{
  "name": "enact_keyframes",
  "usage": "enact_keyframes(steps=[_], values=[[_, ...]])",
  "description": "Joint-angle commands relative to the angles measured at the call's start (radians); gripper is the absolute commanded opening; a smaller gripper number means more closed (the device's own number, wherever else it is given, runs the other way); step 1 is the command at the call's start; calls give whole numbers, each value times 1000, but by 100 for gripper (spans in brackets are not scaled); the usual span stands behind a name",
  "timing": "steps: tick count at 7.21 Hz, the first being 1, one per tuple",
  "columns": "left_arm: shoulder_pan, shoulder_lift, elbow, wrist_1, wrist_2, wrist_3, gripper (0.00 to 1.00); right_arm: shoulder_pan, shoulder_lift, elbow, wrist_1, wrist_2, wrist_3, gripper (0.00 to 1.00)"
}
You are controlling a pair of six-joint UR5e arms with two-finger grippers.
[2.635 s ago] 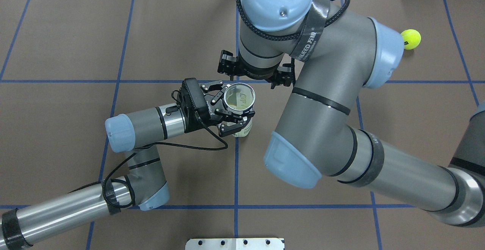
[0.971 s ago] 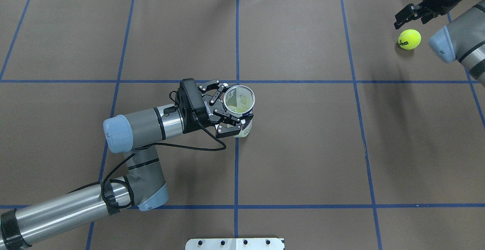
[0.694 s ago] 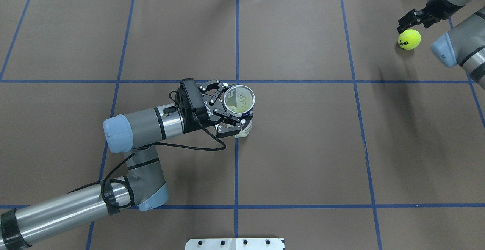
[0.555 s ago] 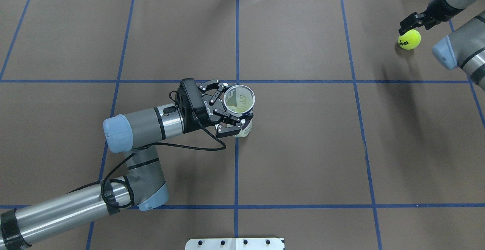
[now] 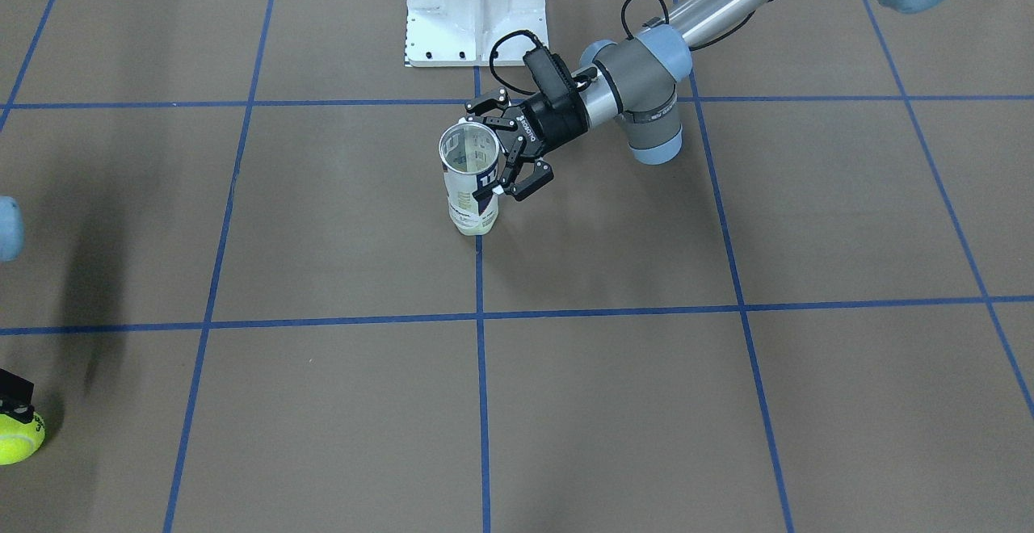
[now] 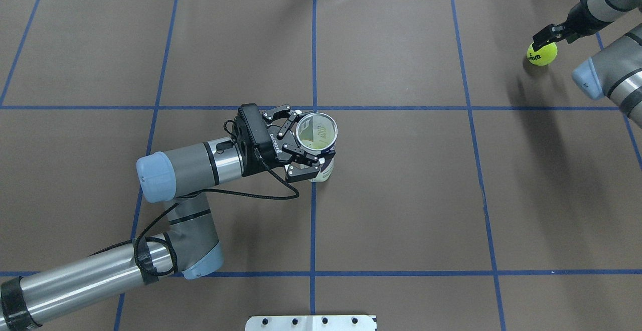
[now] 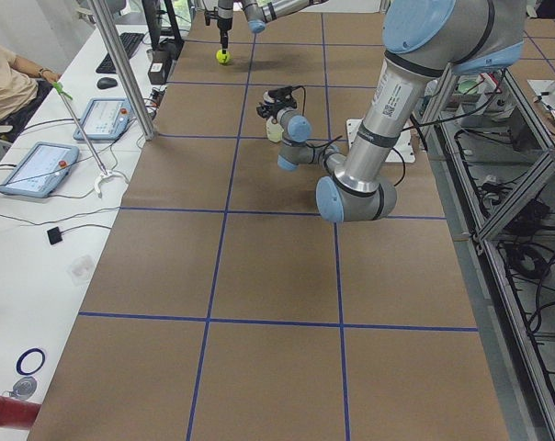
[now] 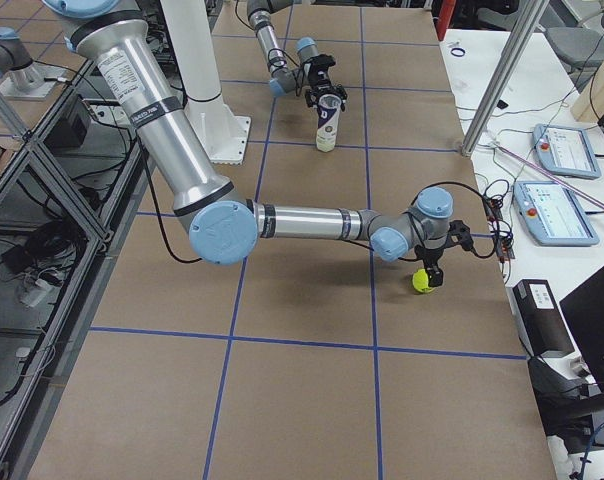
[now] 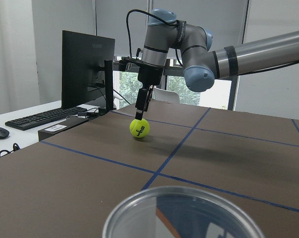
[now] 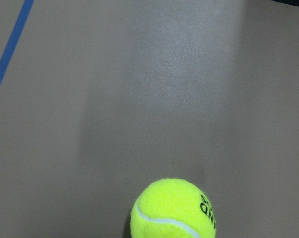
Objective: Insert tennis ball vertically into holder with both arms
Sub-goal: 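Lower the right gripper onto the remaining yellow tennis ball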
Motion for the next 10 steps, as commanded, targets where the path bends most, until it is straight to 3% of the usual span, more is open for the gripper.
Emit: enact_keyframes(steps=[1,3,4,5,7,8,10], values=[[0,0,0,0,0,1,99,-34,9,-16,7,-68,11,99],[0,0,0,0,0,1,99,-64,8,-29,9,-115,11,98],[0,0,0,2,0,1,99,-82,8,-30,6,-157,13,81],[0,0,0,0,0,1,99,-85,5,-29,4,-164,11,1],[1,0,0,0,0,-1,99,-75,0,-17,4,-164,16,0],[2,0,0,0,0,-1,99,-62,3,37,-6,-138,54,0],[2,0,0,0,0,-1,99,-59,6,210,-139,-48,164,0]])
